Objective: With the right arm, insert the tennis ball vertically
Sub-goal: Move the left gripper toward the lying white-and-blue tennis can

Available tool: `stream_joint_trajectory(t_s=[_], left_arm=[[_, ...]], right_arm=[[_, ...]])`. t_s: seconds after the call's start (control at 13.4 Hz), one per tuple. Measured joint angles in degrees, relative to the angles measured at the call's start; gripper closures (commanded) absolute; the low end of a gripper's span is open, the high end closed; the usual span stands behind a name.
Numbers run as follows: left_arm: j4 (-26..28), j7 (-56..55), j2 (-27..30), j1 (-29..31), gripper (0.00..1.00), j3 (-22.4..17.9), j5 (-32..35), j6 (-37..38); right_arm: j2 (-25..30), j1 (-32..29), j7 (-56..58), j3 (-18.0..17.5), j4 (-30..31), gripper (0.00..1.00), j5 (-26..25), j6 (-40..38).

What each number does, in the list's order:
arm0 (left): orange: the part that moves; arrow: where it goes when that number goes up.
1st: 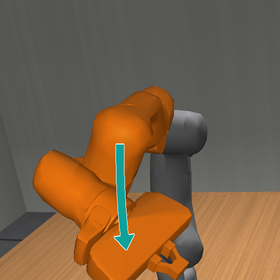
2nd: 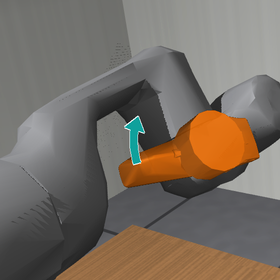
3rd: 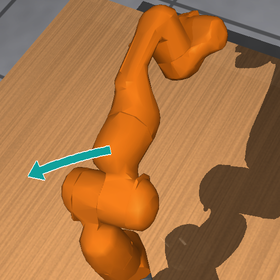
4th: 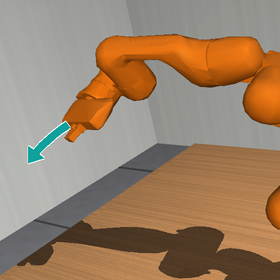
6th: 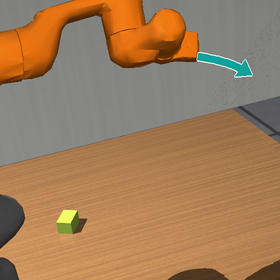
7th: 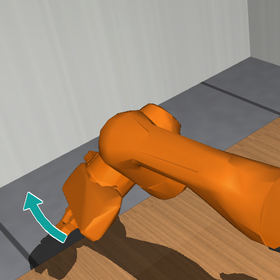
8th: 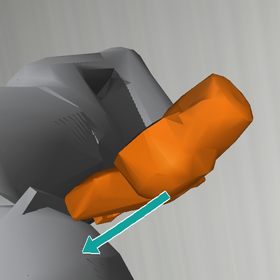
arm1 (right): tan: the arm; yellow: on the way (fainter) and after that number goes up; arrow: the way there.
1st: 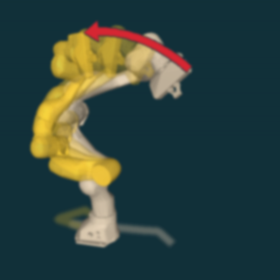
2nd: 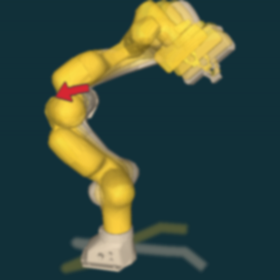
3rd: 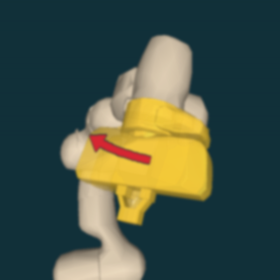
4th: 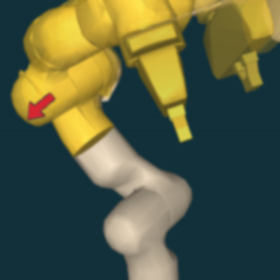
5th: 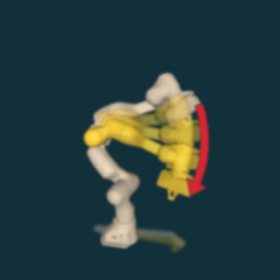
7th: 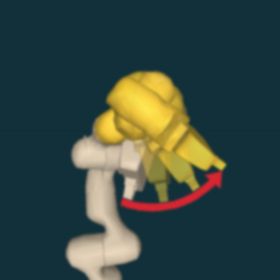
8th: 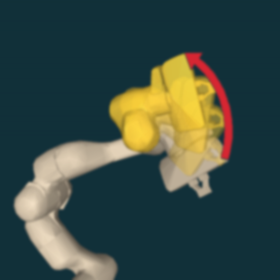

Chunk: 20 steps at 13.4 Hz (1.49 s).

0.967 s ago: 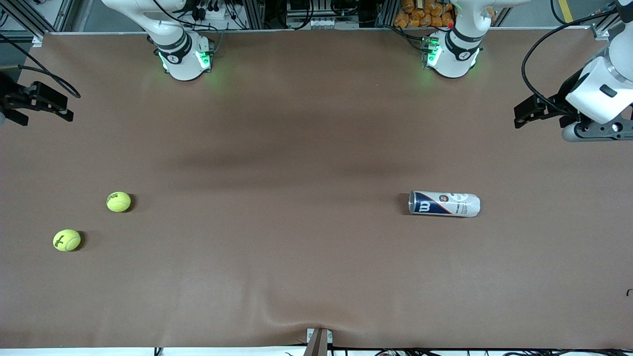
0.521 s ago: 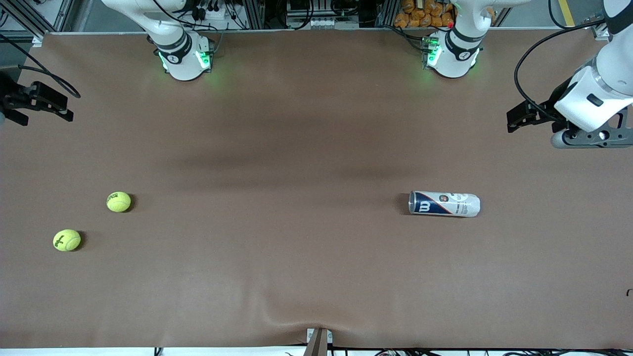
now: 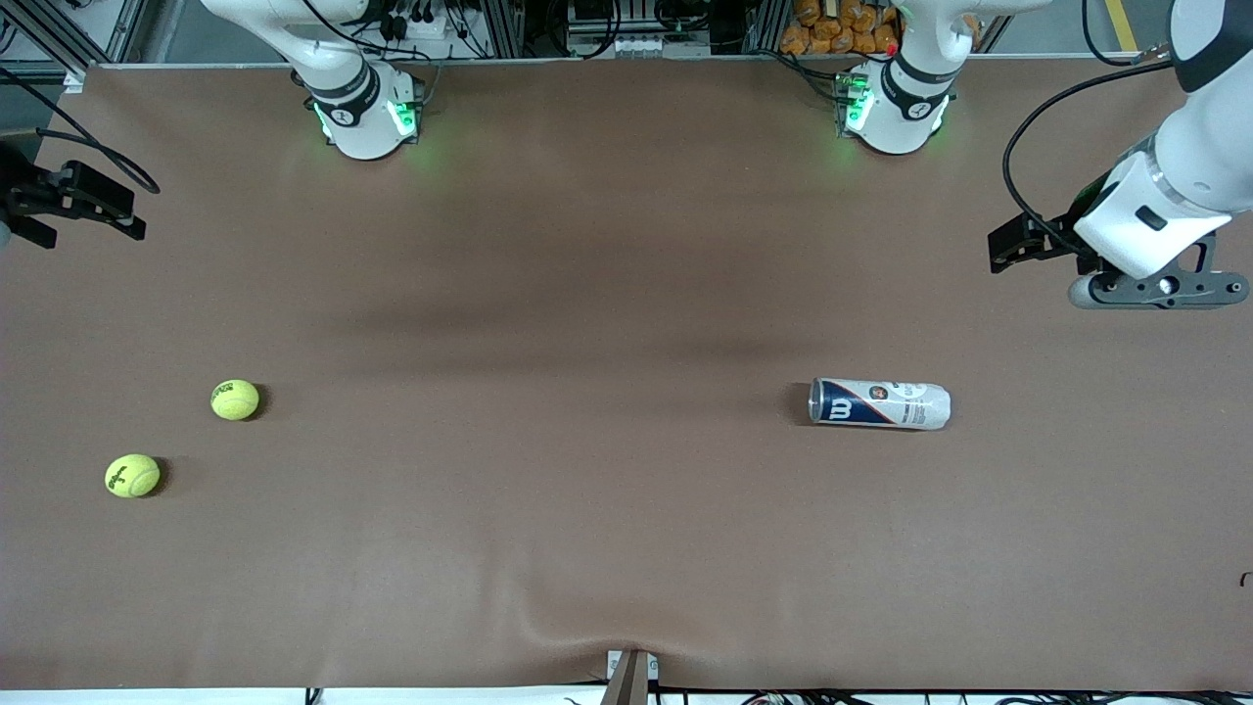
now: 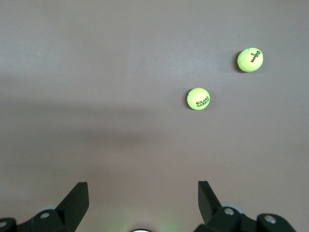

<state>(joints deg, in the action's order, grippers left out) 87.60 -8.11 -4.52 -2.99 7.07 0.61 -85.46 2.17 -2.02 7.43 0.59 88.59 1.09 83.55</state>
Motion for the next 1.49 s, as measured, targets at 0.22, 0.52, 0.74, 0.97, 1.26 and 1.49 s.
stream_joint_trajectory(t_s=[0.22, 0.52, 0.74, 0.97, 1.26, 1.49], left_arm=[[0.0, 0.0, -0.93, -0.39, 0.0, 0.02, 0.0, -0.55], [0.0, 0.0, -2.14, -1.82, 0.0, 0.05, 0.0, -1.48], [0.0, 0.0, -2.91, -2.43, 0.0, 0.06, 0.0, -2.23], [0.0, 0.0, -3.42, -2.59, 0.0, 0.06, 0.0, -2.53], [0.0, -0.07, -3.77, -4.18, 0.0, 0.07, 0.0, -3.27], [0.0, -0.07, -4.53, -4.53, 0.0, 0.07, 0.0, -3.55]], right_arm=[[0.0, 0.0, 0.0, 0.0, 0.0, 0.0, 0.0, -0.06], [0.0, 0.0, 0.0, 0.0, 0.0, 0.0, 0.0, -0.08], [0.0, 0.0, 0.0, 0.0, 0.0, 0.0, 0.0, -0.09], [0.0, -0.01, 0.0, 0.0, 0.0, 0.0, 0.0, -0.11], [0.0, -0.01, 0.0, 0.0, 0.0, 0.0, 0.0, -0.15], [0.0, -0.02, 0.0, 0.0, 0.0, 0.0, 0.0, -0.15]])
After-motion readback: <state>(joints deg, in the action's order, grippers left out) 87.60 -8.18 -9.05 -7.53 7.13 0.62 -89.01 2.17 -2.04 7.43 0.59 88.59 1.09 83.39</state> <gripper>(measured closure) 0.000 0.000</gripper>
